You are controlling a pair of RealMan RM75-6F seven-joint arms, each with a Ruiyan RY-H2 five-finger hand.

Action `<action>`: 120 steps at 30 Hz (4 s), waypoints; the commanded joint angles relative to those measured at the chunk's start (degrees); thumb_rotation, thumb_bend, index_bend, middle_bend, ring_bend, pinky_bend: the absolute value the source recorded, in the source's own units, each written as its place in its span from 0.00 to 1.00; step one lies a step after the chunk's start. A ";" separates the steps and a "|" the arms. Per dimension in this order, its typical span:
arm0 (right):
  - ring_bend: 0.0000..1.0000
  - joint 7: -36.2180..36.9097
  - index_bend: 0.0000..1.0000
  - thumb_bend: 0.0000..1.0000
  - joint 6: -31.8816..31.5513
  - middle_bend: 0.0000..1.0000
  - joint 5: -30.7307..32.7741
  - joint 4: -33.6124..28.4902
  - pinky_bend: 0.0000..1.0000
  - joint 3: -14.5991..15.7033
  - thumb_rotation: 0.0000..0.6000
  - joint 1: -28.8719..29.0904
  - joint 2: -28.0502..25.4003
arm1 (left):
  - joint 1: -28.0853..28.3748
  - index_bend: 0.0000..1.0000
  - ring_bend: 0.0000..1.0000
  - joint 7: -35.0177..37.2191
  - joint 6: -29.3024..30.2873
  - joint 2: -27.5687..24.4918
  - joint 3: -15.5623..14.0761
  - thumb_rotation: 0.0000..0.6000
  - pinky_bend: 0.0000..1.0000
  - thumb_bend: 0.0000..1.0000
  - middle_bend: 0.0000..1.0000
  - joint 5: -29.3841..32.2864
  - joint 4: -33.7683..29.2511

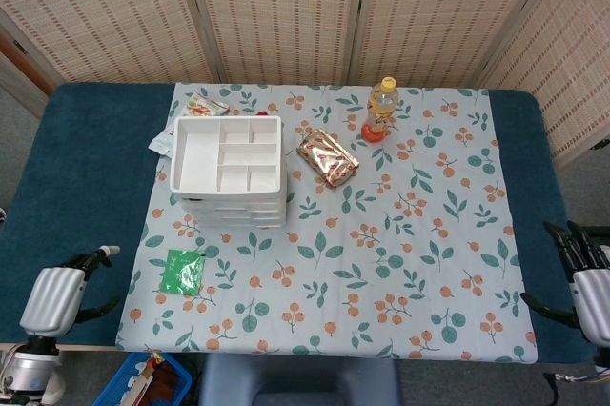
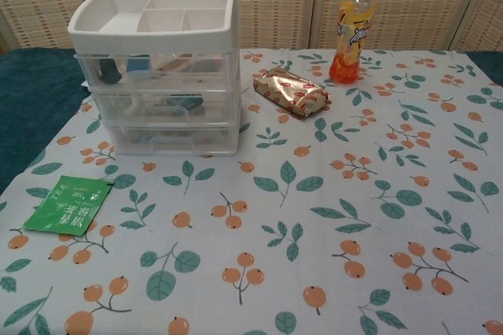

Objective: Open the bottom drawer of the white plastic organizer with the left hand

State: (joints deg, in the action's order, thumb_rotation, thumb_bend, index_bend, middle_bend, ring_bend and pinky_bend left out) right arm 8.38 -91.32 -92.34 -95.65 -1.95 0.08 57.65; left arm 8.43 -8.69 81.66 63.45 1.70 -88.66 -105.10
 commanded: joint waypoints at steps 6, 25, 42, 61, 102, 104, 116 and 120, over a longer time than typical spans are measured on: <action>0.07 -0.34 0.00 0.12 -0.30 0.12 0.13 -0.35 0.13 -0.57 1.00 0.28 0.00 | 5.52 0.27 0.75 12.15 -7.41 3.55 0.36 1.00 0.92 0.18 0.65 -1.28 1.22; 0.07 -0.88 0.00 0.12 -0.62 0.12 0.77 -0.50 0.13 -0.68 1.00 -0.02 0.19 | 17.24 0.19 0.93 35.13 -25.37 18.00 3.54 1.00 1.00 0.30 0.82 8.18 6.17; 0.07 -0.67 0.00 0.12 -1.14 0.12 0.87 -0.25 0.13 -0.58 1.00 -0.50 0.28 | 17.49 0.15 0.94 32.51 -22.86 34.17 10.18 1.00 1.00 0.30 0.82 24.52 14.43; 0.07 -0.43 0.00 0.12 -1.82 0.12 1.02 -0.10 0.13 -0.56 1.00 -1.14 0.09 | 17.20 0.15 0.94 34.04 -22.59 40.11 14.43 1.00 1.00 0.30 0.82 28.47 18.34; 0.07 -0.52 0.00 0.12 -1.44 0.12 2.26 0.06 0.13 -0.71 1.00 -1.72 0.04 | 18.68 0.19 0.94 39.37 -26.92 45.46 20.92 1.00 1.00 0.30 0.82 32.01 21.28; 0.07 -0.51 0.00 0.12 -1.35 0.12 2.39 0.09 0.13 -0.70 1.00 -1.75 0.05 | 18.89 0.19 0.94 39.64 -27.54 45.49 21.25 1.00 1.00 0.30 0.82 32.49 21.61; 0.07 -0.57 0.00 0.12 -1.23 0.12 2.62 0.15 0.13 -0.78 1.00 -1.84 0.15 | 19.32 0.24 0.94 40.80 -28.86 45.56 22.75 1.00 1.00 0.30 0.82 34.04 21.94; 0.07 -0.45 0.00 0.12 -1.05 0.12 2.86 0.24 0.13 -0.83 1.00 -1.84 0.19 | 19.50 0.26 0.94 40.60 -28.89 45.76 23.04 1.00 1.00 0.30 0.82 34.56 22.49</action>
State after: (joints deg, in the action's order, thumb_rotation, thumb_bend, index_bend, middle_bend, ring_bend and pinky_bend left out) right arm 7.93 -92.37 -89.47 -95.41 -2.77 -1.76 57.82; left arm 27.90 31.95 52.77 109.17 24.71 -54.13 -82.66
